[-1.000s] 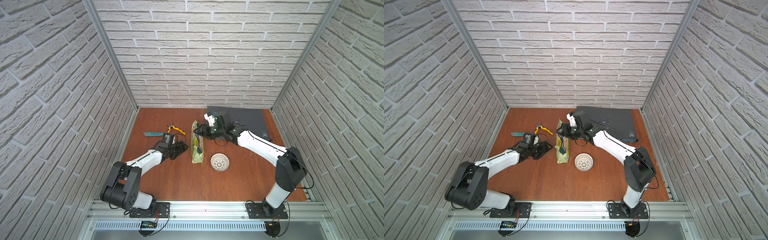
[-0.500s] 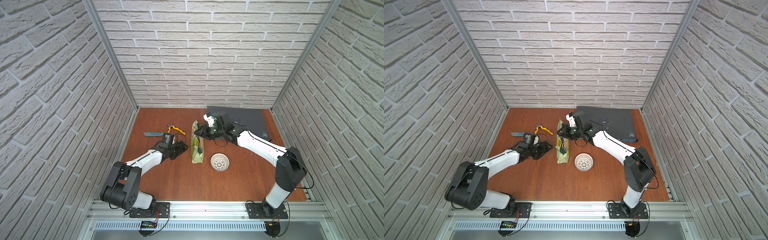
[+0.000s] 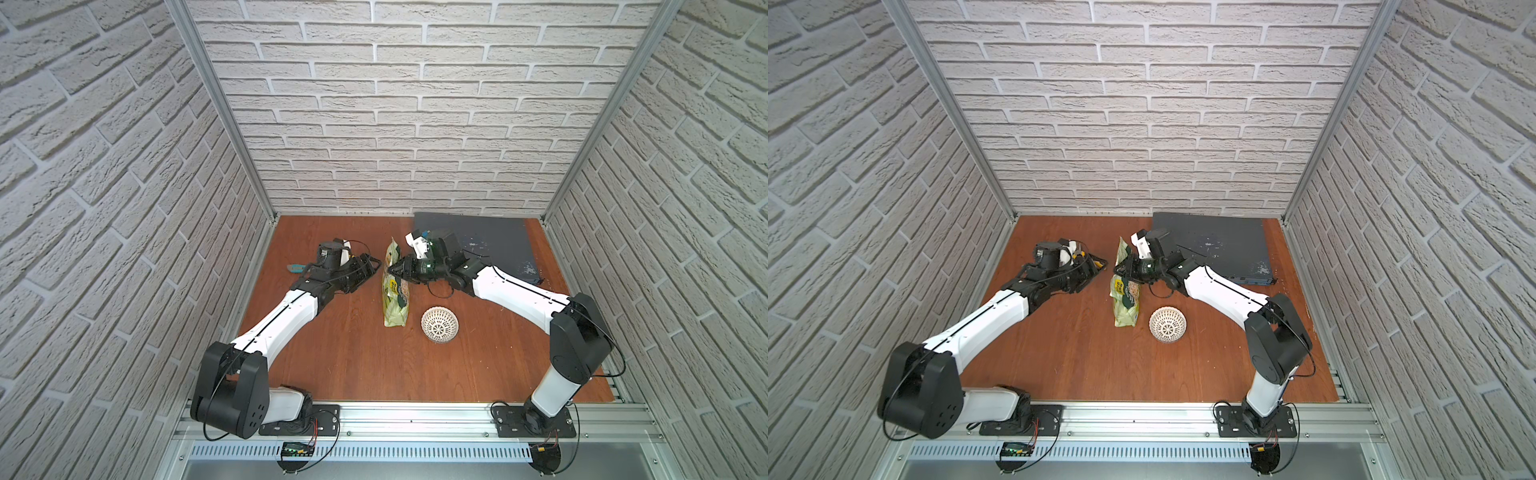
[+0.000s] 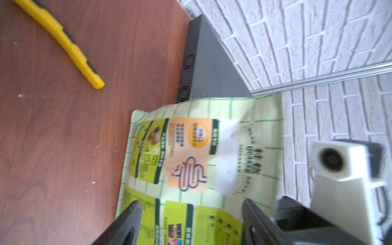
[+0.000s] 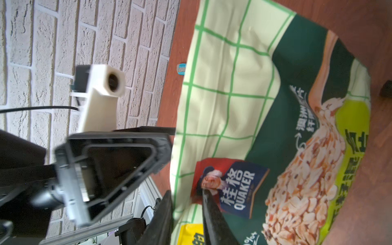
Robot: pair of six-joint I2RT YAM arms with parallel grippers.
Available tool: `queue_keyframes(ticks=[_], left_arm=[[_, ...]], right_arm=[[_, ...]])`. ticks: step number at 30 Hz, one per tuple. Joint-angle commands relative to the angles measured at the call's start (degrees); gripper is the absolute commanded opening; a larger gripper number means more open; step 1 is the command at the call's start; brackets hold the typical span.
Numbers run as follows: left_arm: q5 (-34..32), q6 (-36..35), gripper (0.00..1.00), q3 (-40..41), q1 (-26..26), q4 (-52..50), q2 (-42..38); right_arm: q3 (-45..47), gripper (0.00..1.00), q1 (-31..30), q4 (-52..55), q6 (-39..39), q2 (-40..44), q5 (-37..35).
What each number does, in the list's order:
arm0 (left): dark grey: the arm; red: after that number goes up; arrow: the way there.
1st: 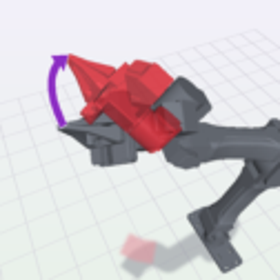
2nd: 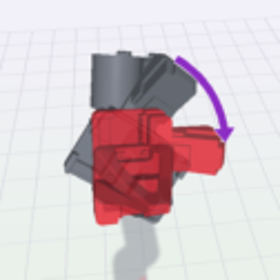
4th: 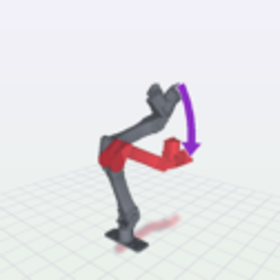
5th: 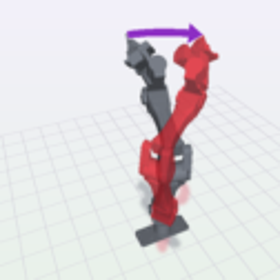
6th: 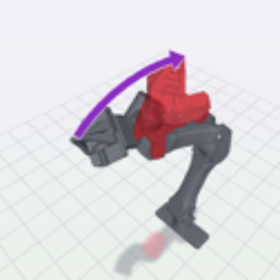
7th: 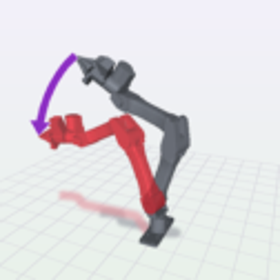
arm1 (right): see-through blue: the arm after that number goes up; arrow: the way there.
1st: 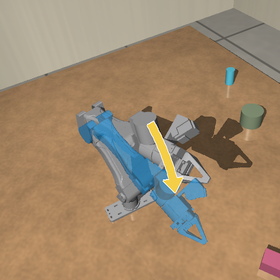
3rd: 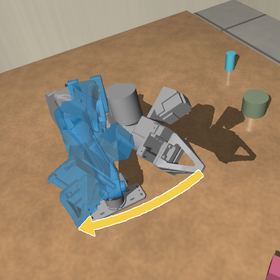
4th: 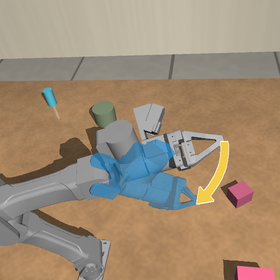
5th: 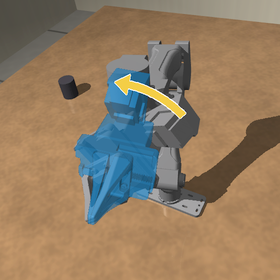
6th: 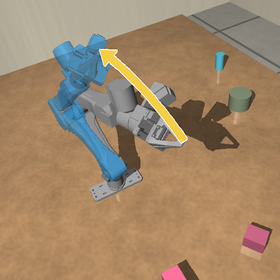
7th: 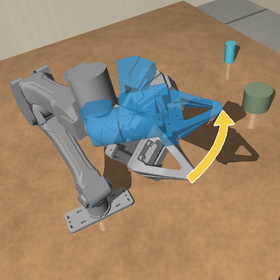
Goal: Pour the oats into the breakfast bowl
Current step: Open the oats bag at the center of the board.
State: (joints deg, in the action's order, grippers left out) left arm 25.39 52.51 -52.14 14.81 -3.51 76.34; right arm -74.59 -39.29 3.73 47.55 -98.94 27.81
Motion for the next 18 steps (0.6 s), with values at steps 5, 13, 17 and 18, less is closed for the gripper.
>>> queue_keyframes(ticks=[5, 13, 17, 18], left_arm=[[3.25, 0.14, 0.73, -3.55, 0.76, 0.61, 1.02], [5.84, 0.87, 0.57, -4.30, 2.06, 3.62, 4.68], [6.40, 1.05, 0.50, -5.21, 2.69, 4.51, 6.03], [6.50, 1.02, 0.49, -5.32, 2.80, 4.72, 6.28]], right_arm=[[0.74, 0.27, -0.53, 3.03, -2.09, 0.59, -2.23], [0.35, 0.26, -0.57, 4.13, -2.86, 0.85, -2.68], [0.28, 0.26, -0.53, 4.31, -2.90, 0.76, -2.72], [0.27, 0.26, -0.53, 4.32, -2.92, 0.79, -2.68]])
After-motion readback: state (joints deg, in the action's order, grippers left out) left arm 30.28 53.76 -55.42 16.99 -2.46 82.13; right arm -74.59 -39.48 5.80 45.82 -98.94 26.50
